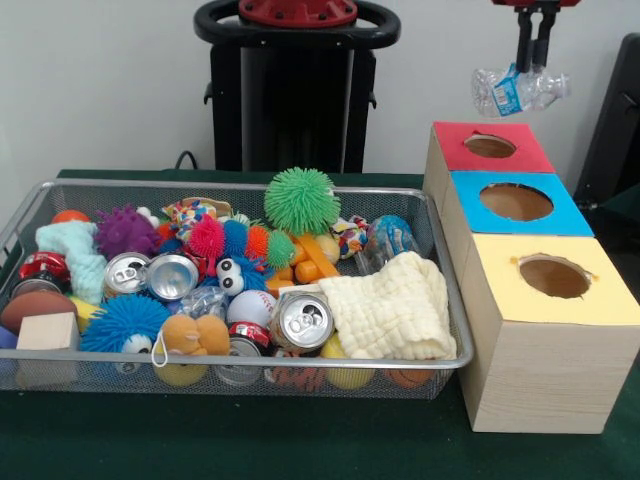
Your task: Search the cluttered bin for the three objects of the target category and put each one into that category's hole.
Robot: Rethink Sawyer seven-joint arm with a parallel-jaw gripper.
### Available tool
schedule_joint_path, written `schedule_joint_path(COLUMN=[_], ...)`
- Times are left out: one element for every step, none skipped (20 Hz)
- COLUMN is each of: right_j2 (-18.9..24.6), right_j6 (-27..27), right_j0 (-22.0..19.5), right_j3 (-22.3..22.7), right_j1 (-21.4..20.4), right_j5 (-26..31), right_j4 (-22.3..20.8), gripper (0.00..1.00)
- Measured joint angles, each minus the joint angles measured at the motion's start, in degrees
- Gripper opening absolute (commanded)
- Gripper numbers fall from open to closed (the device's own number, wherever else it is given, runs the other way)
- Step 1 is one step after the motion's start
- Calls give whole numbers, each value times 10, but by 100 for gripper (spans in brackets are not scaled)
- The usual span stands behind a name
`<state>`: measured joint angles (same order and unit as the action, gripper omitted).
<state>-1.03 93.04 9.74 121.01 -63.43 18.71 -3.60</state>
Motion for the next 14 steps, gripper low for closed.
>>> schedule_joint_path(right_j2=[-1,-2,-3,-3,-4,-6,-8,-11,-14,-15,-16,-16,-16,-16], right_j6=[4,6,6,6,6,6,6,6,6,6,6,6,6,6], right_j0=[4,6,6,6,6,6,6,6,6,6,6,6,7,9], right_j3=[0,0,0,0,0,-1,-2,-3,-5,-6,-7,-7,-7,-7], right_j1=[0,1,3,4,5,8,12,16,22,25,31,33,36,41], right_j5=[0,0,0,0,0,0,0,0,0,0,0,0,0,0], right_j4=[6,12,15,16,17,19,20,21,21,22,23,24,25,27], gripper=[0,0,0,0,0,0,0,0,0,0,0,0,0,0])
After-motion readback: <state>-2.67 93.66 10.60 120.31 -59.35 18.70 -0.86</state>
